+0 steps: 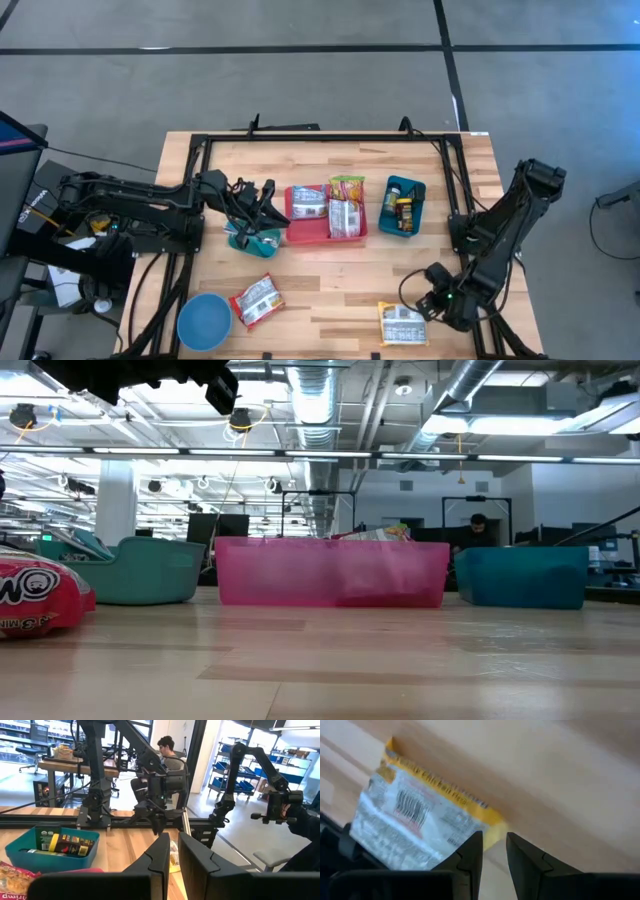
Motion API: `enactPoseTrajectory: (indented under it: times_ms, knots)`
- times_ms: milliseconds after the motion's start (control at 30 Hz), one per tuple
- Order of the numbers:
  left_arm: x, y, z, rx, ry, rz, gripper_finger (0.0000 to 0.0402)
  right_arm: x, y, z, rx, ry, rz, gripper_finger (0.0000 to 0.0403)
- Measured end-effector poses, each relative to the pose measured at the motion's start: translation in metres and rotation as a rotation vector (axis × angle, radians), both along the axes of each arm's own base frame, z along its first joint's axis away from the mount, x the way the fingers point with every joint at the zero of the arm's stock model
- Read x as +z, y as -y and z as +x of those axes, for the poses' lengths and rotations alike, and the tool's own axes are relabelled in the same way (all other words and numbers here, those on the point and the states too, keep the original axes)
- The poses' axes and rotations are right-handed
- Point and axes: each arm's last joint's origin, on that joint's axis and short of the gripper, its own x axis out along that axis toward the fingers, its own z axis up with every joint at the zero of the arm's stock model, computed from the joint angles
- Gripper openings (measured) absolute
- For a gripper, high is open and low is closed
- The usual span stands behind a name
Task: Pick & Place Food Item
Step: Put the yellow noodle pack into the red bin
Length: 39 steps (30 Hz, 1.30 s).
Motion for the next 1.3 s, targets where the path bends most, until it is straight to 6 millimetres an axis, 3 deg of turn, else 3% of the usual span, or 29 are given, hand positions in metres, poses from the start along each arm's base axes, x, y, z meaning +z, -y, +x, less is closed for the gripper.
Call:
enactPoseTrajectory:
  times_ms: [300,667,800,1067,1300]
  knots:
    - [0.0,0.0,0.0,0.0,0.0,0.0,0.0032,-0.013,-0.006,0.001,-0.032,-0.08,0.01,0.0082]
    - [0.0,0.0,0.0,0.0,0.001,0.0,0.0032,-0.014,-0.007,0.002,-0.036,-0.065,0.007,0.0086]
    - [0.0,0.0,0.0,0.0,0.001,0.0,0.0032,-0.013,-0.008,0.003,-0.047,-0.062,0.017,0.0111]
    - [0.0,0.0,0.0,0.0,0.0,0.0,0.0032,-0.014,-0.014,0.004,-0.053,-0.039,0.07,0.0207]
    - [0.0,0.0,0.0,-0.003,0.0,0.0,0.0032,-0.033,-0.017,0.003,-0.044,0.014,0.125,0.0217]
